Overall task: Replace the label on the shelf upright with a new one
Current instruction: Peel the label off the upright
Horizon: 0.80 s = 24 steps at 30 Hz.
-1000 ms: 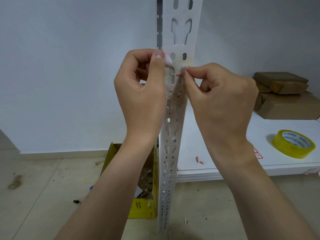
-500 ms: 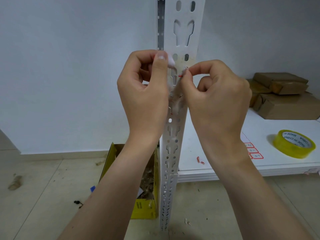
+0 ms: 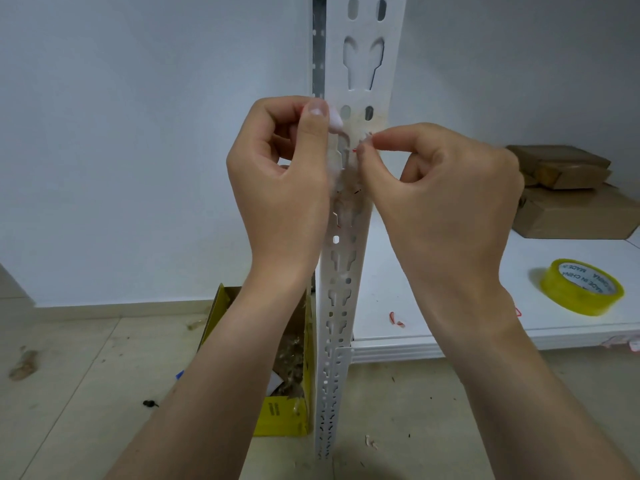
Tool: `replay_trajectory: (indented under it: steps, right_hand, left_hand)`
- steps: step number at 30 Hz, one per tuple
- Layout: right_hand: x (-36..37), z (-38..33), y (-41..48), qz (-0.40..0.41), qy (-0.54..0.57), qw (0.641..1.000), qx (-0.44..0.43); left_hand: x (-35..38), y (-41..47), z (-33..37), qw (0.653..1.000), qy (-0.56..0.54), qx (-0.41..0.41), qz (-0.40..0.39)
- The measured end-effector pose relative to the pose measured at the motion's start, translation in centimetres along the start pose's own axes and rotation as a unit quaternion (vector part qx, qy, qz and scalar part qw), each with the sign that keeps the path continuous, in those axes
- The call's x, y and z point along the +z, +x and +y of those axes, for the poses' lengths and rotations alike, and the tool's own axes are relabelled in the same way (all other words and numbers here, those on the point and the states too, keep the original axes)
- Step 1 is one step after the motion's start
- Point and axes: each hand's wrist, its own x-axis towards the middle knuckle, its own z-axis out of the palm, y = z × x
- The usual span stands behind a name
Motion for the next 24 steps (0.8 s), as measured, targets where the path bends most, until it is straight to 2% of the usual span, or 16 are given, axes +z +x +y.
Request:
replay_trajectory:
  steps: [3, 17, 24]
  right_hand:
    - [-0.1, 0.3, -0.3, 0.006, -0.008, 1.0, -0.023]
    - [0.1, 1.1, -0.6, 0.009, -0.002, 1.0, -0.027]
    - [0.4, 0.4, -0.1, -0.01, 0.025, 0.999, 0.027]
  left_hand:
    - [0.0, 0.0, 0.1, 1.0, 0.0, 0.003, -0.001]
    - [0.2, 0.0, -0.3, 1.0, 0.003, 0.004, 0.001]
    - [0.1, 0.0, -0.2, 1.0, 0.002, 0.004, 0.0]
